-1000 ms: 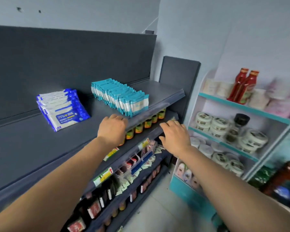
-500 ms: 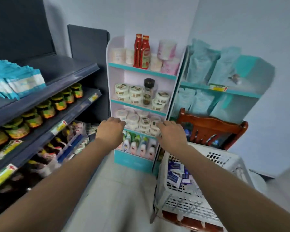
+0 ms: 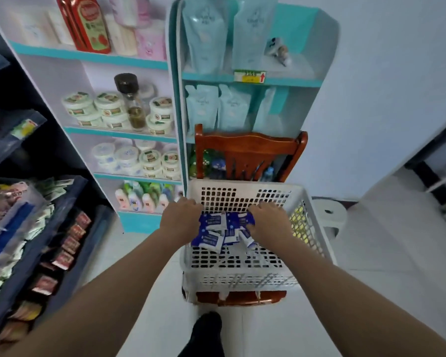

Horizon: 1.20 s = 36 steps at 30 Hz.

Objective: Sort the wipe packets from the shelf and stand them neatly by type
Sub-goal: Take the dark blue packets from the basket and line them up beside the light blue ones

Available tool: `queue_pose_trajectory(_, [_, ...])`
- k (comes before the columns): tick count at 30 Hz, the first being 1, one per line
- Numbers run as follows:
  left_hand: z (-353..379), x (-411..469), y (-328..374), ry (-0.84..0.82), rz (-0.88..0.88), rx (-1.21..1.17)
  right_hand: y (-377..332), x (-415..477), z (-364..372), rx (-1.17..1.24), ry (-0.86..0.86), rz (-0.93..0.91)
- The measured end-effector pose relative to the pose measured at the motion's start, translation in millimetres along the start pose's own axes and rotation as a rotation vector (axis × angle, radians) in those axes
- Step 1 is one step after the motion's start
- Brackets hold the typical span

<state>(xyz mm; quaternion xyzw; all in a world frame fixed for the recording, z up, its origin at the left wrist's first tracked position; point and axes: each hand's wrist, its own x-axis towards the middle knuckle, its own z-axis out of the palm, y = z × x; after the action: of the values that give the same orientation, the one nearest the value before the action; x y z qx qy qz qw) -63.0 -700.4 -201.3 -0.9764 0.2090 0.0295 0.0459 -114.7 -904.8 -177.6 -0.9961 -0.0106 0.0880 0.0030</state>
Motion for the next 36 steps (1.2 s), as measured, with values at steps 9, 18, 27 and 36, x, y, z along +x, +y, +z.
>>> queue_pose_trajectory(9, [76.5, 95.0, 38.5, -0.218, 0.009, -0.120, 69.7, 70.2, 57.5, 0.042, -0.189, 0.075])
queue_pose_trajectory(18, [161.5, 145.2, 44.0, -0.464, -0.101, -0.226, 96.5, 143.7, 130.7, 0.091, -0.409, 0.084])
queue_pose_trajectory(27, [264.9, 143.1, 56.0, -0.657, -0.609, -0.588, 103.3, 195.8, 217.4, 0.112, -0.527, 0.030])
queue_pose_trajectory(36, [335.5, 175.6, 81.0, -0.217, -1.573, -1.331, 100.1, 233.5, 292.3, 0.227, -0.562, -0.027])
